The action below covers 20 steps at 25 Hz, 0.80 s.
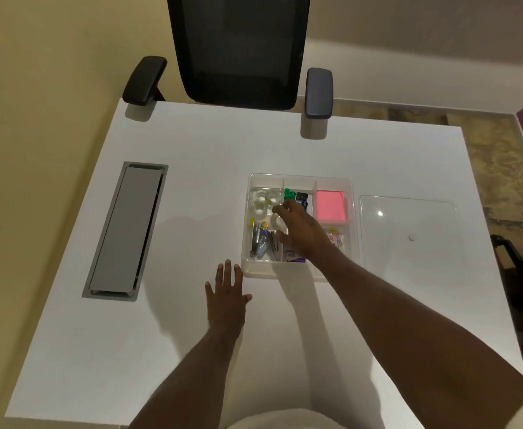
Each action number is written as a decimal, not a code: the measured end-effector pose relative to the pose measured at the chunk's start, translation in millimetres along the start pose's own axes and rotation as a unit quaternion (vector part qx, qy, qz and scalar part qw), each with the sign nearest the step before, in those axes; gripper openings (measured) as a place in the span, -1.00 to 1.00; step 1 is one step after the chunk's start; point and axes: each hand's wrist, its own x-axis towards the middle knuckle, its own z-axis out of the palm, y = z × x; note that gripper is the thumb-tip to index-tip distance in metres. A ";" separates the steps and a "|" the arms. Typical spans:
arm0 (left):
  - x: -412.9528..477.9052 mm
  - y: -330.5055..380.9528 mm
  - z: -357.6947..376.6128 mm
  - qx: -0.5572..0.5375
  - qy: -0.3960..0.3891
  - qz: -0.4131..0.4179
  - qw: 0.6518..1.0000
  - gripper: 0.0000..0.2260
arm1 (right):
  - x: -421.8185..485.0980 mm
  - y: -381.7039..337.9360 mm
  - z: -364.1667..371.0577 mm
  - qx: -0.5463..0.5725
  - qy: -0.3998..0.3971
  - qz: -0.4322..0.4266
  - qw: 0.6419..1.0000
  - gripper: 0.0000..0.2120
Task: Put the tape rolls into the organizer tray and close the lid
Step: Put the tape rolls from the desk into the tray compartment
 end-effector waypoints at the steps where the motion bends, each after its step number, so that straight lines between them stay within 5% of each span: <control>1: 1.5 0.2 0.7 -0.004 -0.001 -0.002 1.000 -0.26 | 13.0 -1.0 -3.2 0.008 0.011 0.009 1.000 -0.44; 10: 7.1 -1.2 11.7 -0.002 -0.009 -0.016 1.000 -0.24 | 87.0 -6.8 4.8 -0.140 -0.002 0.120 0.983 -0.53; 20: 10.0 -1.0 8.9 0.003 -0.029 -0.020 0.999 -0.24 | 100.7 -5.0 16.8 -0.173 -0.030 0.112 0.978 -0.55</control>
